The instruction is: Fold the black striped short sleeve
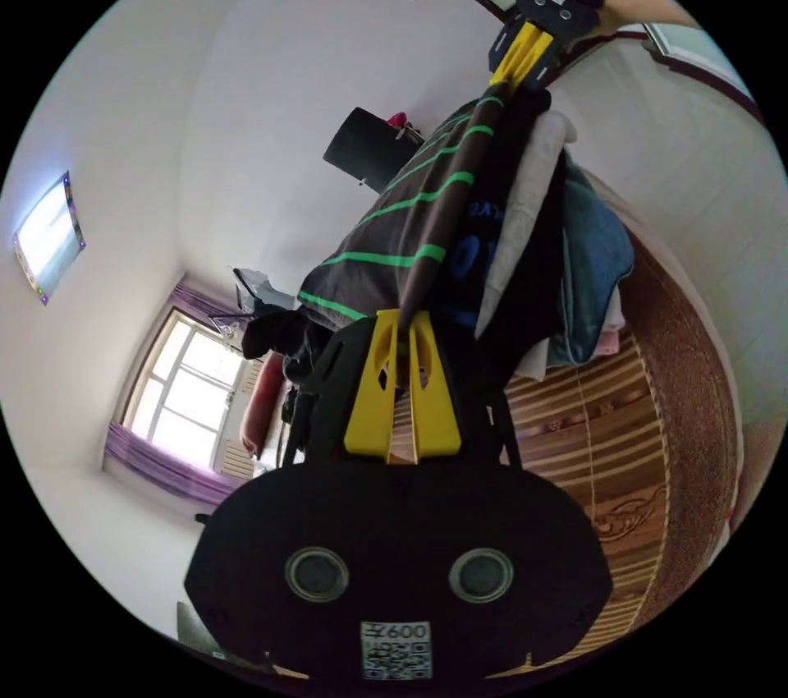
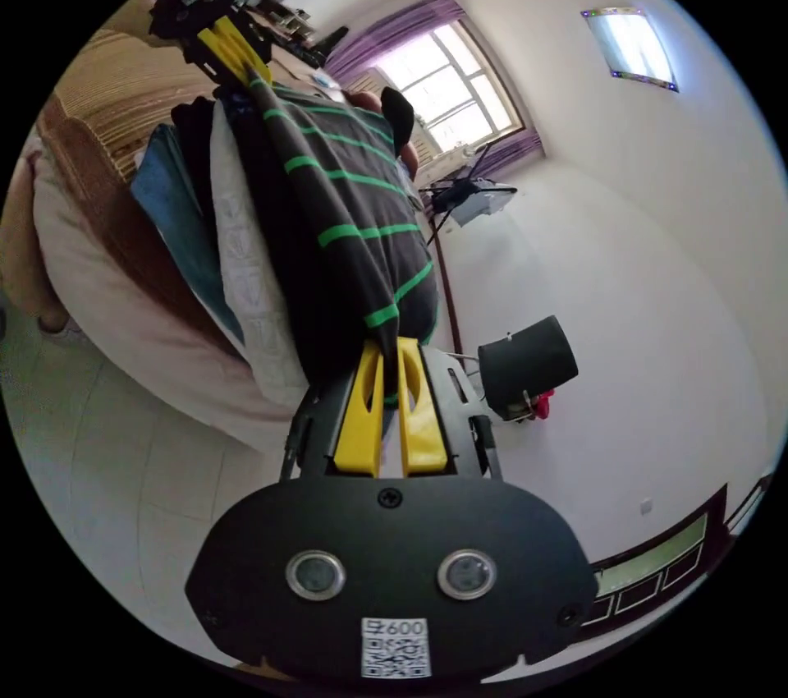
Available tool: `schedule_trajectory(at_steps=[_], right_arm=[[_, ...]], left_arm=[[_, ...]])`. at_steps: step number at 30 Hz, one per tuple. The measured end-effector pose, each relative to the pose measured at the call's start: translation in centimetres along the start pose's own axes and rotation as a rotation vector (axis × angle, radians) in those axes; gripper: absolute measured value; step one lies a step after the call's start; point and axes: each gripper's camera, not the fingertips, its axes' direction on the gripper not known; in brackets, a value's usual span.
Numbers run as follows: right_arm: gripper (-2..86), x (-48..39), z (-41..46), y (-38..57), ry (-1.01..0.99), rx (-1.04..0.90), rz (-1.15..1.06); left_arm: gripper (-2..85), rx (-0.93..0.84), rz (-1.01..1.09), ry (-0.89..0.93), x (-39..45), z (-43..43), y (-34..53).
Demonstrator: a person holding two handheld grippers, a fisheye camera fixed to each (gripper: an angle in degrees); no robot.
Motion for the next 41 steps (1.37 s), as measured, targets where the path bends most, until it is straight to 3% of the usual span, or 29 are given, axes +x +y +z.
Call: schedule_trajectory(at_steps=[6,11,12,15,19,23,25,28,31,36,39,41], right_arm=[[-0.8,2.9,-2.5,3.2,0.002,-0.059,0.032],[-0.8,4.1,-2.4,12.4,0.079,-0.513,0.345],[-0.8,4.0,-3.1,13.4,0.062,-0.522,0.393],[-0.7,2.6,-8.9,16.4,-0.07,-0.372,0.638],[0.2,-0.1,-17.5,15.7,-0.324,0.006,1.115],[3.5,-4.4,-24.7,7.1,-0.61,0.464,1.056],[5.2,-6.2,-27.0,2.2,-0.626,0.539,0.959],[14.8,-8.5,-28.0,-5.6,-0.749,0.497,0.862],[18.1,-11.9,-28.0,-10.0,-0.81,0.434,0.827],[14.8,-17.7,-30.7,-12.2,-0.695,0.37,0.712],[6.2,-19.4,-34.5,-10.5,-0.561,0.53,0.677],[5.1,-20.1,-35.4,-9.7,-0.564,0.565,0.707]], left_arm=[[1.7,-0.037,-0.02,0.003,1.3,-3.8,-6.8],[1.0,-0.188,-0.271,0.082,2.3,-14.5,-8.3],[0.9,-0.21,-0.303,0.075,2.5,-16.3,-8.5],[0.9,-0.337,-0.464,0.022,3.6,-26.1,-10.0],[0.8,-0.506,-0.764,-0.081,3.3,-39.6,-14.7],[1.0,-0.606,-0.957,-0.136,2.9,-48.2,-22.1],[1.2,-0.681,-0.976,-0.198,3.0,-49.1,-25.2],[1.2,-0.761,-1.054,-0.14,3.0,-48.2,-27.9],[1.3,-0.637,-1.17,-0.108,3.9,-49.8,-31.3],[1.6,-0.604,-1.206,-0.079,3.1,-49.3,-39.6],[1.8,-0.612,-1.165,-0.109,3.9,-48.6,-44.7],[1.9,-0.618,-1.147,-0.116,4.2,-48.2,-47.4]])
